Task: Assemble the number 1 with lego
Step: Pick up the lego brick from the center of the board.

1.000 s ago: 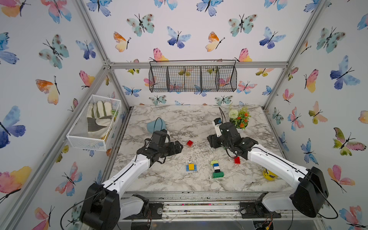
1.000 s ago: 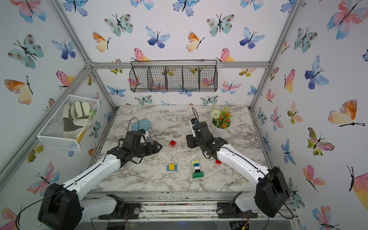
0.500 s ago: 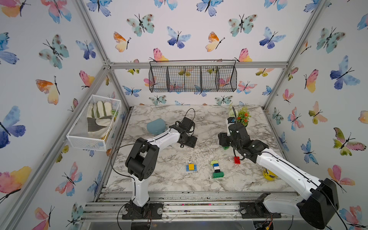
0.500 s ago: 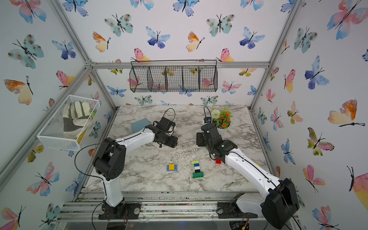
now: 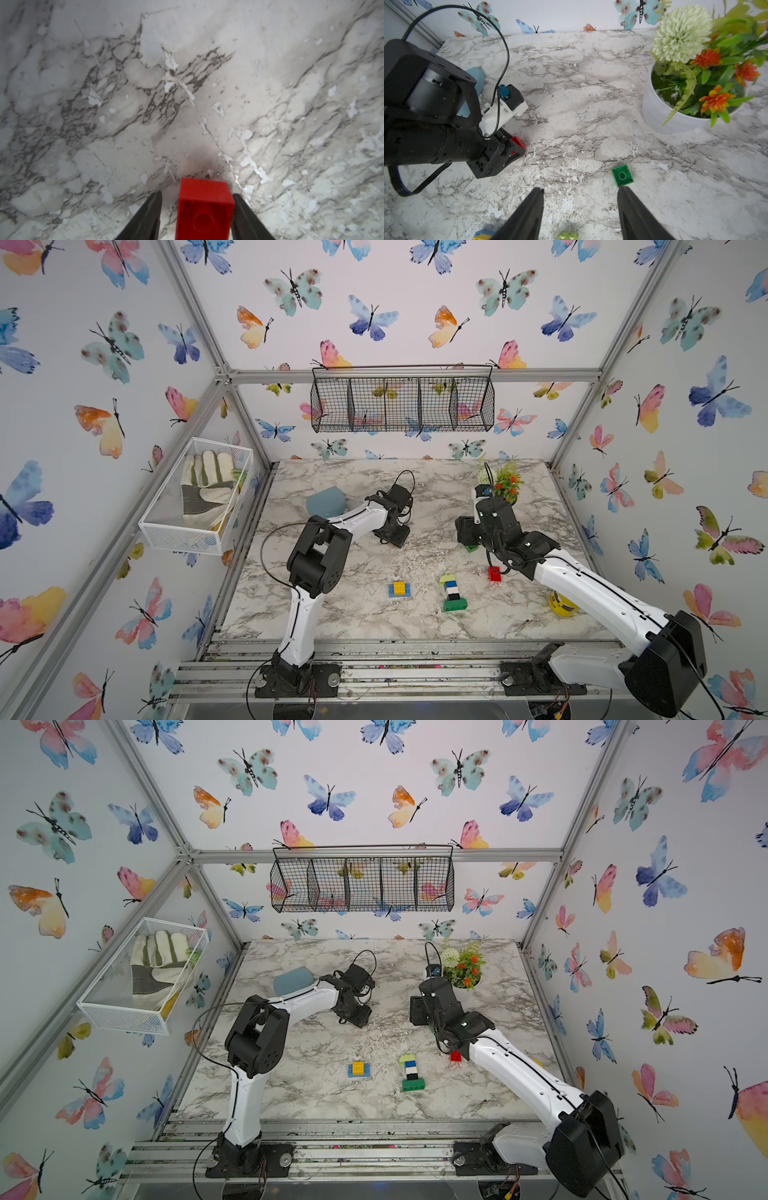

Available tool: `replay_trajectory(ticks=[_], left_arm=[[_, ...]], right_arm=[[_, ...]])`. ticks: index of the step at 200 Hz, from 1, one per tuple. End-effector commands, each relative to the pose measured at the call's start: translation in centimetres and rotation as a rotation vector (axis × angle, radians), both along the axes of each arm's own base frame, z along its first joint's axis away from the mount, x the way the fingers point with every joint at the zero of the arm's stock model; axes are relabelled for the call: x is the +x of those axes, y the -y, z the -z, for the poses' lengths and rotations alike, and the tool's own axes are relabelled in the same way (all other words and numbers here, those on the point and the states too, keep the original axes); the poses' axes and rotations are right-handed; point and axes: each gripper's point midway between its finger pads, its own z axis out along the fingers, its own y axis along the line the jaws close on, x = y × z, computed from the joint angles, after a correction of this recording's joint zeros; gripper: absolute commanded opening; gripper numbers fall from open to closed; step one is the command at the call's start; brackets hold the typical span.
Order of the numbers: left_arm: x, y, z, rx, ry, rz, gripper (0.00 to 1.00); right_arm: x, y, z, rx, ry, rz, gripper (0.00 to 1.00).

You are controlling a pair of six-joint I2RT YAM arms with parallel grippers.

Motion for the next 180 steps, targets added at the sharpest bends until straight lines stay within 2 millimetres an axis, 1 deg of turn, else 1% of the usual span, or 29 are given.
replay_trajectory(ticks=[1,28,48,63,79,92,109,111,113,115,132,140,151,161,180], left_arm=[[-0.1,0.1,0.4,0.001,-0.026,0.011,0.52],[0.1,0.4,0.4,-0.007,-0.025,0.014,0.44],[0.2,0.6,0.1,-0.019,-0.024,0.016,0.36],[0.3,0.8,-0.4,-0.036,-0.018,0.015,0.32],[0.5,1.2,-1.7,-0.077,-0.005,0.005,0.28],[0.7,1.5,-3.6,-0.146,0.007,-0.015,0.27],[0.8,1.6,-7.0,-0.291,0.013,-0.068,0.26],[0.8,1.7,-7.7,-0.318,0.014,-0.073,0.26],[0.8,1.7,-7.7,-0.336,0.002,-0.082,0.26],[0.7,1.7,-8.9,-0.368,0.012,-0.086,0.26],[0.1,1.3,-13.4,-0.584,0.002,-0.141,0.25],[-0.6,1.3,-15.4,-0.695,-0.016,-0.151,0.25],[-1.6,0.8,-17.6,-0.806,-0.026,-0.174,0.25],[-2.6,0.3,-19.1,-0.872,-0.03,-0.187,0.25],[-4.8,-0.3,-21.2,-0.967,-0.054,-0.196,0.25]], right_arm=[[0.2,0.5,0.5,-0.023,-0.021,0.021,0.62],[0.3,0.4,0.8,-0.027,-0.029,0.019,0.62],[0.2,0.3,1.1,-0.027,-0.035,0.014,0.62],[0.3,0.1,1.1,-0.026,-0.036,0.005,0.62],[0.4,0.0,0.7,-0.026,-0.025,-0.004,0.62],[0.5,-0.3,-0.1,-0.023,0.001,-0.026,0.62],[0.5,-0.8,-1.3,-0.018,0.048,-0.075,0.62],[0.5,-0.9,-1.5,-0.018,0.055,-0.085,0.62],[0.5,-1.1,-1.6,-0.017,0.06,-0.098,0.62],[0.4,-1.3,-1.7,-0.016,0.067,-0.111,0.63],[0.1,-3.0,-3.2,-0.003,0.137,-0.238,0.65],[0.0,-3.8,-3.9,0.004,0.179,-0.301,0.67],[-0.2,-4.9,-4.8,0.002,0.229,-0.378,0.7],[-0.5,-6.1,-5.5,-0.001,0.271,-0.465,0.7],[-1.4,-8.4,-6.6,0.003,0.339,-0.637,0.71]])
